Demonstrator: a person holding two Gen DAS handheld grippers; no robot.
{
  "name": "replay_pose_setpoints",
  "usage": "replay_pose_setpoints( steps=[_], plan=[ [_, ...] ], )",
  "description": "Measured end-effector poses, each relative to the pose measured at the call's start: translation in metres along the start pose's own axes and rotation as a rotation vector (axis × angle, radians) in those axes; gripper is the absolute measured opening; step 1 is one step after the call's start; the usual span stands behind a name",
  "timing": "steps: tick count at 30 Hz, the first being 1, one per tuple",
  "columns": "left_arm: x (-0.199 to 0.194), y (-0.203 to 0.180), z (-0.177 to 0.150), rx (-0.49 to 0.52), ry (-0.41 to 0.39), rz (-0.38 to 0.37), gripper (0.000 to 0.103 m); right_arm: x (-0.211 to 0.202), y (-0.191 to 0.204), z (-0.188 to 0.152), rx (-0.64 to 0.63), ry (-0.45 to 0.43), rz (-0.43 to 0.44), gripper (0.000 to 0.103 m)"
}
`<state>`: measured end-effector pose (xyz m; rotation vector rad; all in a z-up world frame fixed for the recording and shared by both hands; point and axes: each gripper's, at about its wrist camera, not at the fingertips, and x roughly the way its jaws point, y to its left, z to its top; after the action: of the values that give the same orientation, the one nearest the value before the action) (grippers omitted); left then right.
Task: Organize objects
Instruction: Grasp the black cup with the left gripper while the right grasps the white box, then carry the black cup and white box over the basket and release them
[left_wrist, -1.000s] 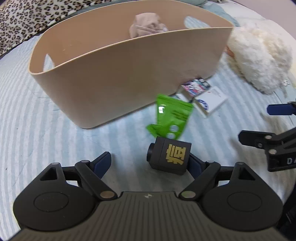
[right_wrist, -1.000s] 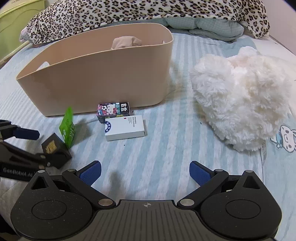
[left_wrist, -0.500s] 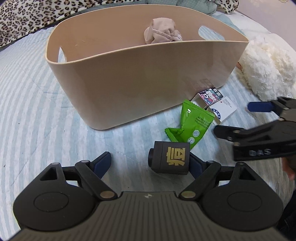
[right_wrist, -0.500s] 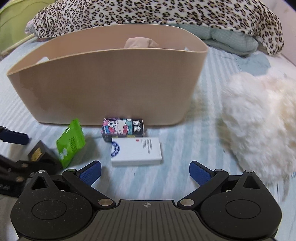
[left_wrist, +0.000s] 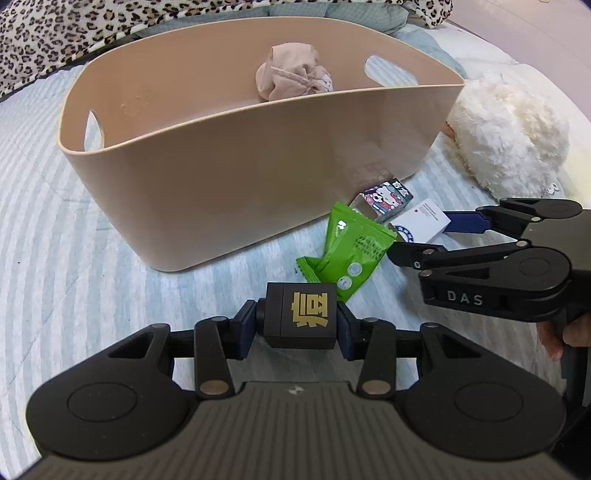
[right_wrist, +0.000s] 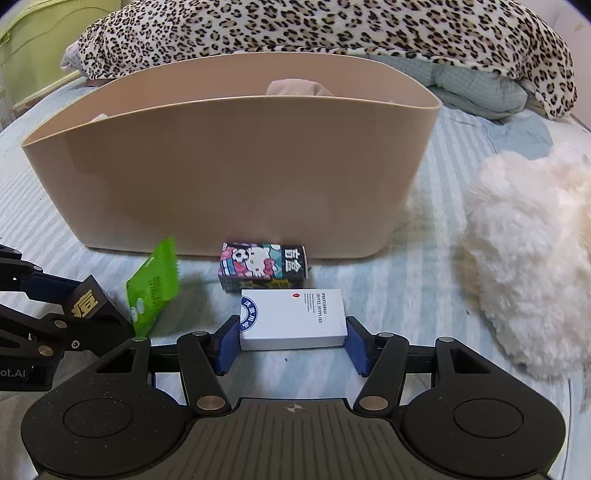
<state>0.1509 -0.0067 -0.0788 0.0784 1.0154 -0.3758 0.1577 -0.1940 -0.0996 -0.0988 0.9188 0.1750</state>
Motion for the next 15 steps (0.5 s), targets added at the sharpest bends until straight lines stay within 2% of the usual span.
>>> replay_pose_setpoints(
  steps=[9,15],
  plan=[
    [-0.031,0.004,0.0,-0.007,-0.047,0.02,0.046,-0.046,-0.005,-0.001,0.019,-0.071,-0.015,0.055],
    [-0.061,-0.002,-0.001,0.029,-0.108,0.033,0.046,-0.078,-0.008,-0.005,0.028,-0.125,-0.01,0.055]
  ],
)
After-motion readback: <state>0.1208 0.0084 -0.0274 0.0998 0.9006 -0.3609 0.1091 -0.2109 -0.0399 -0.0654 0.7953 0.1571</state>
